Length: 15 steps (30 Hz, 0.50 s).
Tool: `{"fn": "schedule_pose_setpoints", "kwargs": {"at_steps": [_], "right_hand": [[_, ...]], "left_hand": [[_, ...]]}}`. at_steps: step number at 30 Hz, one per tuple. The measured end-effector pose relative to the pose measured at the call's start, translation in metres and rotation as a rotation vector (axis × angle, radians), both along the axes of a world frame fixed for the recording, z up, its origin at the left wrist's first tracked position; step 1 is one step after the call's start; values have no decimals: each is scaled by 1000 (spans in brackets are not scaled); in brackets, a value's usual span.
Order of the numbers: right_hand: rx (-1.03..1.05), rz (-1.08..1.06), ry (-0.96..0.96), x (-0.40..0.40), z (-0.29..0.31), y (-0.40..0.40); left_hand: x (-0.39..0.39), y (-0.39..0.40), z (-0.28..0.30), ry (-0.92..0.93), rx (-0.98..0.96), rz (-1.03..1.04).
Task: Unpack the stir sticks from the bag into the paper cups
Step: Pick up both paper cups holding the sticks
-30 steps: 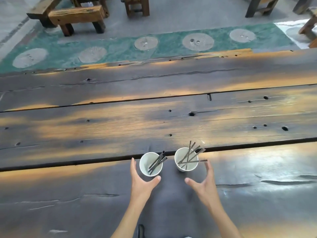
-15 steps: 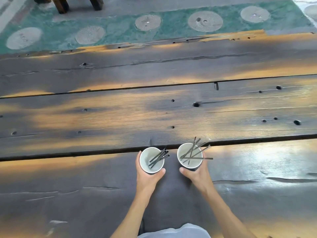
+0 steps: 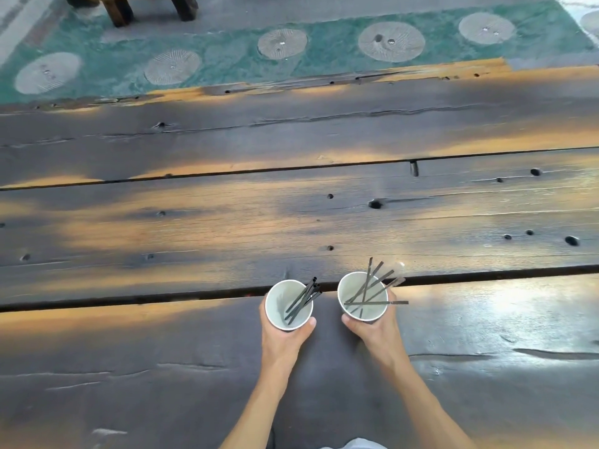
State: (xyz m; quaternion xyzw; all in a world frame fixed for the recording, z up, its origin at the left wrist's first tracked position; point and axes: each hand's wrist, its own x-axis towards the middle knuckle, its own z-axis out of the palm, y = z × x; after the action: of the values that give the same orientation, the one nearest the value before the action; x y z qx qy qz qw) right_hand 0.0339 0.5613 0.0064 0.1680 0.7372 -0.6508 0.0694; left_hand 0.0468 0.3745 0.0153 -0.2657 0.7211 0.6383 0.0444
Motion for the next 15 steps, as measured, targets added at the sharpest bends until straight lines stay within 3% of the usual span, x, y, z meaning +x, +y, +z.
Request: {"fn": "schedule_pose_setpoints", "kwargs": {"at_steps": [6,15], "right_hand": [[-16,-17,22,-46,5,-4],[-49,-104,72,-169,21,-7]], "left_hand": [[-45,-5,11,11,67,22],[-173,-24,11,82,61,140]]}}
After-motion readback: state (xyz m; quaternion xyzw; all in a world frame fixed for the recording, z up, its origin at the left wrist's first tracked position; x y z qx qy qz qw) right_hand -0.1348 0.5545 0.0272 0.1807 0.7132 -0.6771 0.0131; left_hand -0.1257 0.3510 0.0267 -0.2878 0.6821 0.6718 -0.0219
